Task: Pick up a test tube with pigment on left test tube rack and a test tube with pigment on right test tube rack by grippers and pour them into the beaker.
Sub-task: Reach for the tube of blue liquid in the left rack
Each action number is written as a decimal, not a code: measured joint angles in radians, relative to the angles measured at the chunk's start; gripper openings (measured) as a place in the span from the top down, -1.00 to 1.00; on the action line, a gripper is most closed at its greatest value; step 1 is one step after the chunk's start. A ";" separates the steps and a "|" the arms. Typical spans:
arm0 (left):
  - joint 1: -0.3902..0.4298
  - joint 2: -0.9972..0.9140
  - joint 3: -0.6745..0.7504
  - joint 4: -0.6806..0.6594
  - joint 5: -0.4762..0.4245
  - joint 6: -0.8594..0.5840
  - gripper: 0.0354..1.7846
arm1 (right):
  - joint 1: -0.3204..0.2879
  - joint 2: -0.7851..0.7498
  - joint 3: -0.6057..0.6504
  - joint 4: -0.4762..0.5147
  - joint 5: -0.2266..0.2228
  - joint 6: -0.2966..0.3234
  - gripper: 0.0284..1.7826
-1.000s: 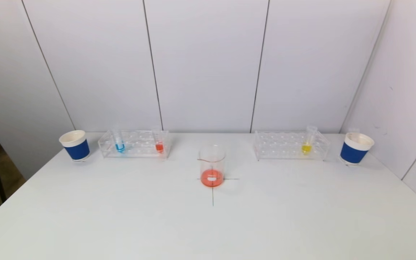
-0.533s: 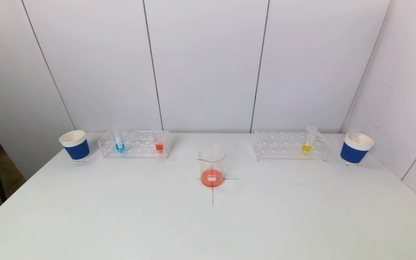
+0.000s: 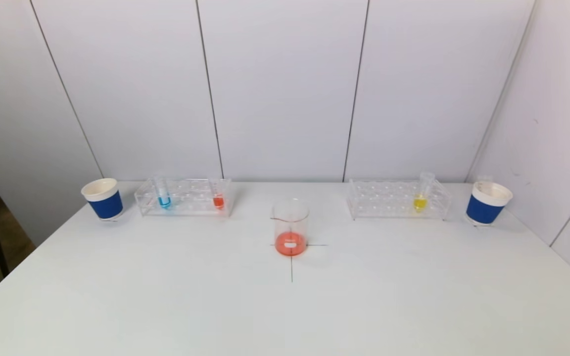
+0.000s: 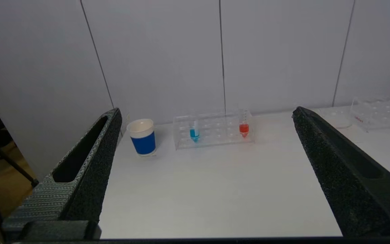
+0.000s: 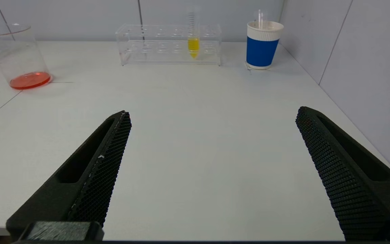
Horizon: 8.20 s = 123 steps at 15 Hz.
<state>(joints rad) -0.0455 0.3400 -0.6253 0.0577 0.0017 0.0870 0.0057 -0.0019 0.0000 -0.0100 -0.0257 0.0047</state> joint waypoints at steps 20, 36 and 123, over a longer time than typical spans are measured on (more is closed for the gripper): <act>0.016 0.768 -0.325 -0.286 -0.202 -0.095 -0.98 | 0.000 0.000 0.000 0.000 0.000 0.000 -0.99; 0.016 0.662 -0.281 -0.271 -0.233 -0.145 -0.98 | 0.000 0.001 0.000 0.000 0.000 0.000 -0.99; 0.181 1.906 -0.225 -1.394 -0.429 -0.117 -0.98 | 0.000 0.001 0.000 0.000 0.000 0.000 -0.99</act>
<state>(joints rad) 0.1355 2.2455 -0.8500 -1.3360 -0.4270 -0.0302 0.0057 -0.0013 0.0000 -0.0104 -0.0257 0.0047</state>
